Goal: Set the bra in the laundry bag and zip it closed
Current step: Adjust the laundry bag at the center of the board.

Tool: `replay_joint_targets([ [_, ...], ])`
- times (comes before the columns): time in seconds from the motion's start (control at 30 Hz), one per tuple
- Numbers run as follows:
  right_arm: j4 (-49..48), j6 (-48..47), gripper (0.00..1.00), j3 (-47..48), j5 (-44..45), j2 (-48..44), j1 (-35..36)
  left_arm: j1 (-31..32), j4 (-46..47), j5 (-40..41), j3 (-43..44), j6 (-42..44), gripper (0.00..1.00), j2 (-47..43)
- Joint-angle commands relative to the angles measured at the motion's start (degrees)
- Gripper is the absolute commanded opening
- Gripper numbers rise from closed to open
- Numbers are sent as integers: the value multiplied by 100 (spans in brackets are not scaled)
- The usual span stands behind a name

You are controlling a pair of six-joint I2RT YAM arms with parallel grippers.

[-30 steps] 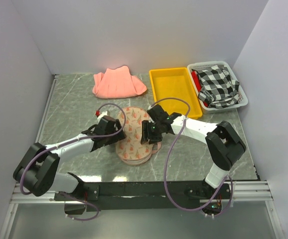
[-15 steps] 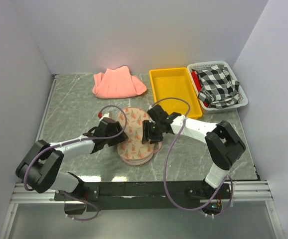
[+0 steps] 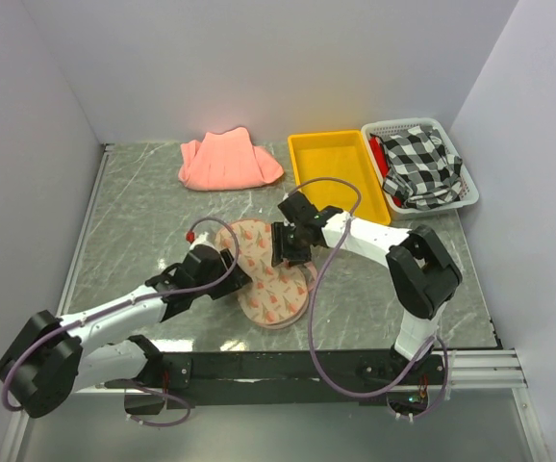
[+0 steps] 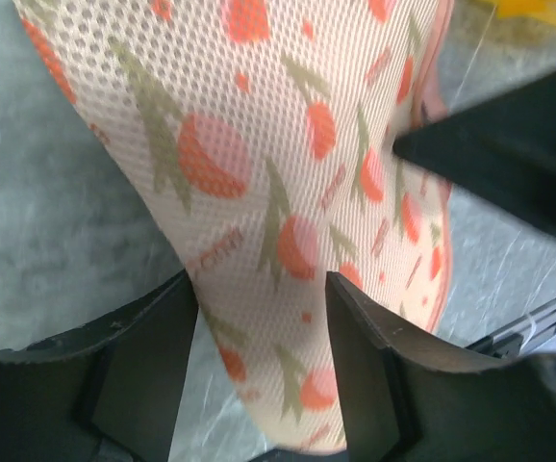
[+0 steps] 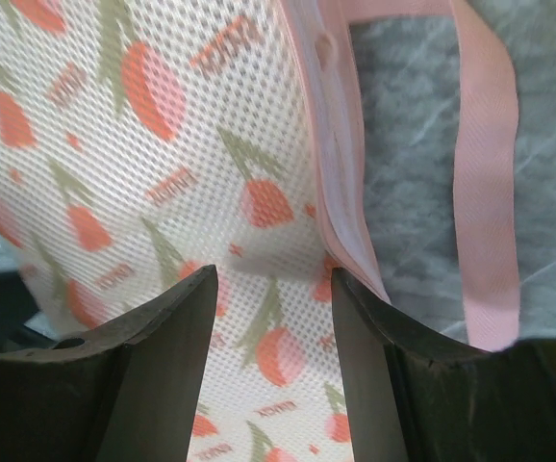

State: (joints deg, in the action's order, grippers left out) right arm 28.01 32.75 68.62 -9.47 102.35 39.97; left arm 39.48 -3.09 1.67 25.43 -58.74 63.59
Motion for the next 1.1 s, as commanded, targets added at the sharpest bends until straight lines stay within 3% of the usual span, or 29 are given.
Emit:
replay_joint_targets([
  [0.0, 178, -216, 59, 494, 218, 180, -77, 366, -551, 412, -117, -392, 63, -347],
  [0.3, 328, -270, 59, 512, 455, -521, -182, 481, -1588, 1115, 181, -384, 83, -1313],
  [0.5, 345, -50, 61, 38, 569, -1576, -611, 228, -1782, 1968, 1496, 476, 95, -851],
  [0.6, 232, 12, 62, -541, 334, -2042, -867, -589, -1494, 1628, 1990, 1162, 95, -280],
  [0.7, -4, 117, 64, -1218, -334, -2481, -1140, -1503, -755, 714, 2333, 1786, 95, 299],
  [0.87, -935, 652, 71, -2587, -1580, -3359, -1272, -2259, -360, 125, 3125, 2481, 96, 1618],
  [0.97, -1235, 759, 74, -3124, -1916, -3720, -1272, -2593, 36, -613, 3362, 2771, 96, 2233],
  [1.0, -1193, 724, 78, -3196, -1996, -3800, -1263, -2656, 272, -1198, 3459, 2919, 96, 2384],
  [1.07, -1096, 706, 84, -3424, -1979, -4045, -1272, -2788, 441, -1599, 3573, 2991, 96, 2875],
])
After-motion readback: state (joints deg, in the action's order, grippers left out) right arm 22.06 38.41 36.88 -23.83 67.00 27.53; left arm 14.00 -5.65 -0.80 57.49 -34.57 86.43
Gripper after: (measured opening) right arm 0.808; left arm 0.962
